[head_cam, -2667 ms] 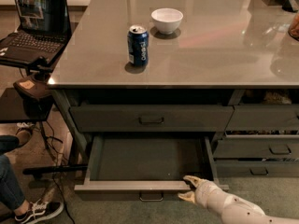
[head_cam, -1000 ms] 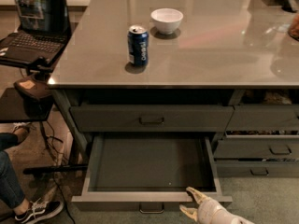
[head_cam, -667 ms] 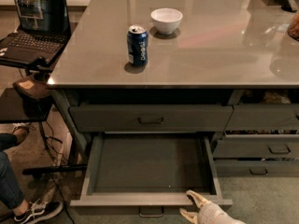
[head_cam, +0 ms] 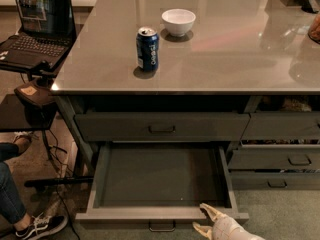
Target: Open middle drawer
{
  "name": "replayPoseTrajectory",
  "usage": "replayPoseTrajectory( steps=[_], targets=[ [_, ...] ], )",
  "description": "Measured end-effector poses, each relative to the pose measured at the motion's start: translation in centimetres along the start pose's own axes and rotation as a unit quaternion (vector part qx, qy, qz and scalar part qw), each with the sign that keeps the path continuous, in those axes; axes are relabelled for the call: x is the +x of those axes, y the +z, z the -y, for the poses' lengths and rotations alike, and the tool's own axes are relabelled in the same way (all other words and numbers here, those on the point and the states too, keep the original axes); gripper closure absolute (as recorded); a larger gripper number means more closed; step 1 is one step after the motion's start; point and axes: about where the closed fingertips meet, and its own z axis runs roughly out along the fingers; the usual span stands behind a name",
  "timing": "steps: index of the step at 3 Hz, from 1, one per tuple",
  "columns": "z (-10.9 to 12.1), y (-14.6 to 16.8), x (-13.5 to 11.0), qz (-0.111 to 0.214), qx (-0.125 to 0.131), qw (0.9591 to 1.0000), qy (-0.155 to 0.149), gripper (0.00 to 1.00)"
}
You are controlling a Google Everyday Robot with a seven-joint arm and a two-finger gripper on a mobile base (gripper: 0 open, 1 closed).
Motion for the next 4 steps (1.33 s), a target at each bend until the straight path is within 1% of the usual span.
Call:
replayPoseTrajectory(
  steps=[3,4],
  targets=[
    [0.0,0.0,0.0,0.0,0.0,1.0,0.0,0.11],
    [0.0,0.01,-0.01,0.0,0.0,1.0,0.0,0.0]
  ],
)
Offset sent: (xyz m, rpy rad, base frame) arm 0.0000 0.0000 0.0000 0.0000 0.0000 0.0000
